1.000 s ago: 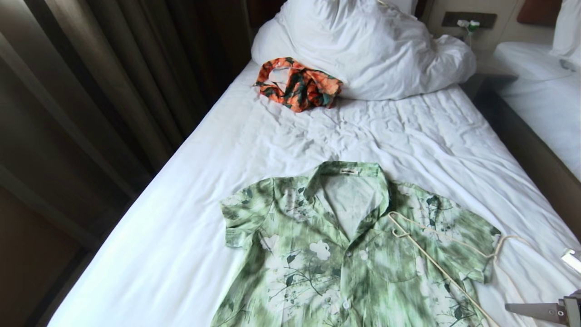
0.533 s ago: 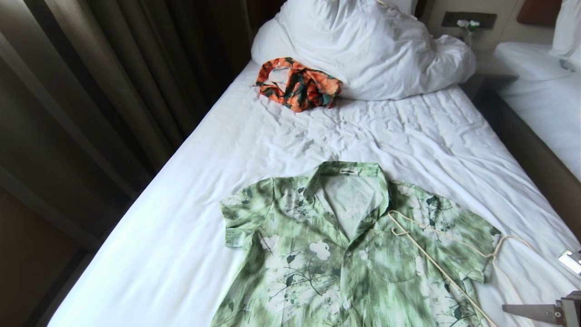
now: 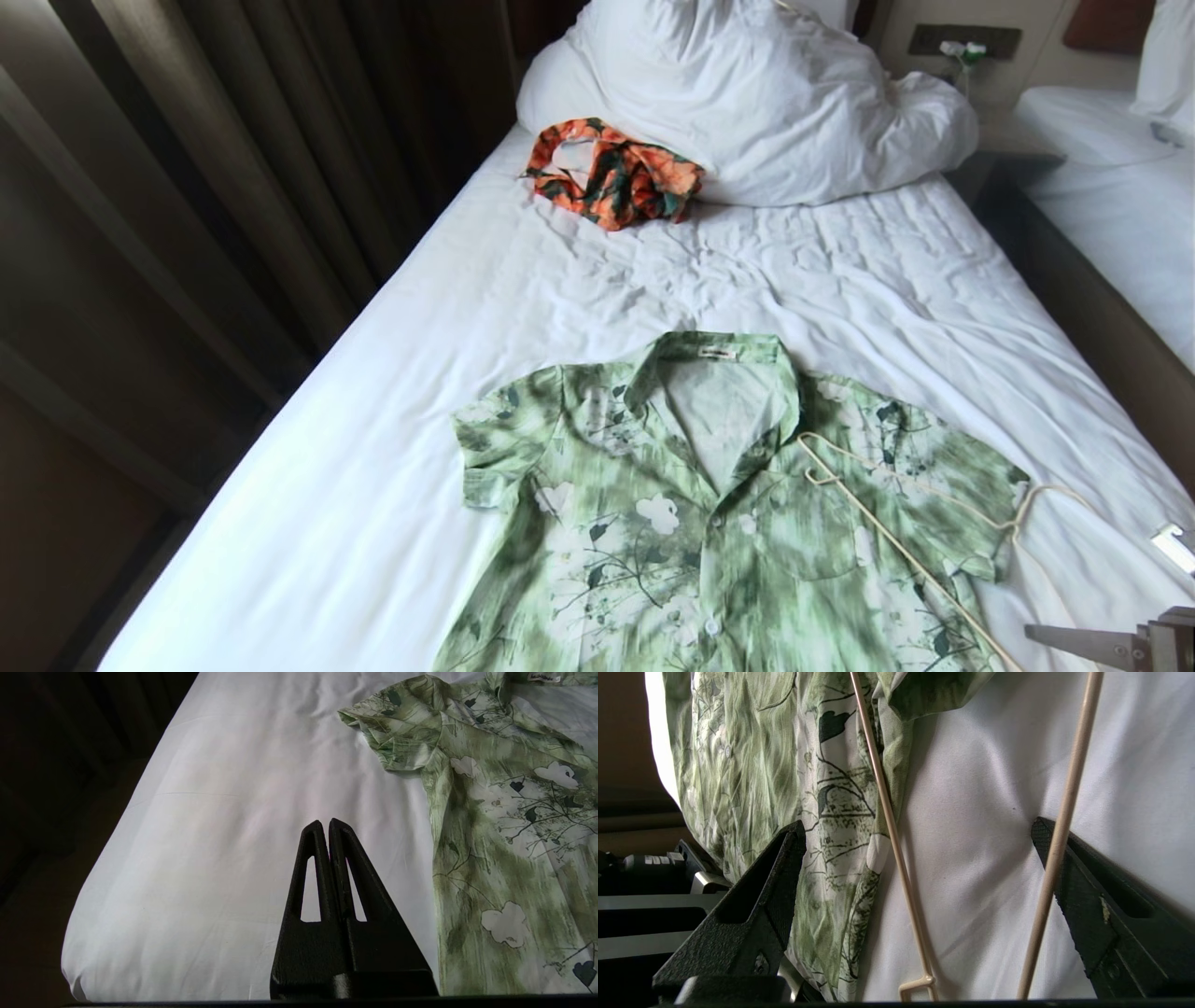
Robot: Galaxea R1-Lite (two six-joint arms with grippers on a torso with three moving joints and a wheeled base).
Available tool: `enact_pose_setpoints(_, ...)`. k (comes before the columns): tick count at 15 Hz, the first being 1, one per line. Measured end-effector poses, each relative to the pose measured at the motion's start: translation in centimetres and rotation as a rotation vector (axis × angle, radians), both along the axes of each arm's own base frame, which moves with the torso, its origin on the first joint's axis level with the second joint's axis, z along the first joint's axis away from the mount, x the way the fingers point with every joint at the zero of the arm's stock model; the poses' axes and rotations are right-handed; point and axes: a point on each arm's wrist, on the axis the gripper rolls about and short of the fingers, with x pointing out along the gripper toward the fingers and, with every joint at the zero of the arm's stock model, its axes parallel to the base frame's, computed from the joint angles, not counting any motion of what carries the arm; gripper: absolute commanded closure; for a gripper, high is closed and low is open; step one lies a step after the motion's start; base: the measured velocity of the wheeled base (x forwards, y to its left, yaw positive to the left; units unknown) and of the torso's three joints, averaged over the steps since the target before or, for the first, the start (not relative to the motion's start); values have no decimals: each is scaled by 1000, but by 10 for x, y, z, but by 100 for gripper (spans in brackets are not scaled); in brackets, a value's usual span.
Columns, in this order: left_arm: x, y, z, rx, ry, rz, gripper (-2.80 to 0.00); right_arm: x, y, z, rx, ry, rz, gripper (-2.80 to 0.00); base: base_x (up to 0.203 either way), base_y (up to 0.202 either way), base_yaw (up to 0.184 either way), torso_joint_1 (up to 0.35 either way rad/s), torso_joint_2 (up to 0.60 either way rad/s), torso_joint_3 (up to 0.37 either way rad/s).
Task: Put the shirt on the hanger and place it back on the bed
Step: Lift the shirt and hanger
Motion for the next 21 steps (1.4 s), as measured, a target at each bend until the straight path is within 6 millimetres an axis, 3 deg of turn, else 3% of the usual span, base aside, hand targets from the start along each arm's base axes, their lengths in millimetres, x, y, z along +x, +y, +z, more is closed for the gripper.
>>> enact_pose_setpoints(6,0,0,0,0,0,0,0,2,6,-2,14,1,30,-280,0,0,0,0,0,0)
enact_pose_setpoints(7,0,0,0,0,0,0,0,3,6,-3,9,-5,30,0,0,0,0,0,0,0)
enact_pose_setpoints(21,0,0,0,0,0,0,0,3,-4,1,-4,-36,-16,0,0,0,0,0,0,0)
